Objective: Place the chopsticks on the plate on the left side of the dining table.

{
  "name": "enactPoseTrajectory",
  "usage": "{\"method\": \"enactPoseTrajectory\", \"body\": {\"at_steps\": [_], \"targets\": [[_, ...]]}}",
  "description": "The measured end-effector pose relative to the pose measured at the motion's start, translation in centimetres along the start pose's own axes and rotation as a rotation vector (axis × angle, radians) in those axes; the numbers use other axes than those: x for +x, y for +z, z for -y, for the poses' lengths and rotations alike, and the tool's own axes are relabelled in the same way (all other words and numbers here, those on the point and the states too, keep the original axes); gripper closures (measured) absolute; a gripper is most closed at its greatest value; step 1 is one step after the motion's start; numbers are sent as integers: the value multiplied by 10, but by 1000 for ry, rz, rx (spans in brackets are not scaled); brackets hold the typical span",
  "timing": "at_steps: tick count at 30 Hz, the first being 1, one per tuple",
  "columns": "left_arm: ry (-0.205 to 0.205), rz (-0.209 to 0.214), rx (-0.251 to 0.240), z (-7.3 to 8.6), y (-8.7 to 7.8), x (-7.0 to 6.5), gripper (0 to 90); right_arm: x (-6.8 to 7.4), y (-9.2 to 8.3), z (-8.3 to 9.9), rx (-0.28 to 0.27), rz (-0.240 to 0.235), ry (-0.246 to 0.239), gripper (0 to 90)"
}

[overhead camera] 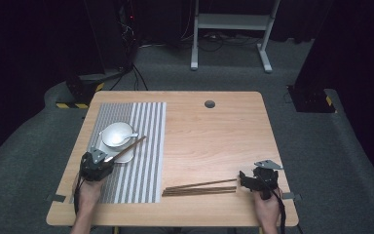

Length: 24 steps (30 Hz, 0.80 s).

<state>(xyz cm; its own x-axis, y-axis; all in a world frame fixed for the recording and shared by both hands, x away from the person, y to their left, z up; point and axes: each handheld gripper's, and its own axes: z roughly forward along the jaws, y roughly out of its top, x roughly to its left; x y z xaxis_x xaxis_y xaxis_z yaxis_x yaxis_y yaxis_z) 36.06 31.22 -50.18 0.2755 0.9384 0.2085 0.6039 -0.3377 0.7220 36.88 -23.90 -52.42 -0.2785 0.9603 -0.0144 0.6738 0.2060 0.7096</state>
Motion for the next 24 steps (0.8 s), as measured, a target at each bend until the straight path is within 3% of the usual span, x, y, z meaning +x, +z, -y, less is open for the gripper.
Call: {"method": "enactPoseTrajectory", "body": {"at_steps": [24], "targets": [[-65,-19,-1,4,0,13,557,0,0,0,0,0,0,137]]}}
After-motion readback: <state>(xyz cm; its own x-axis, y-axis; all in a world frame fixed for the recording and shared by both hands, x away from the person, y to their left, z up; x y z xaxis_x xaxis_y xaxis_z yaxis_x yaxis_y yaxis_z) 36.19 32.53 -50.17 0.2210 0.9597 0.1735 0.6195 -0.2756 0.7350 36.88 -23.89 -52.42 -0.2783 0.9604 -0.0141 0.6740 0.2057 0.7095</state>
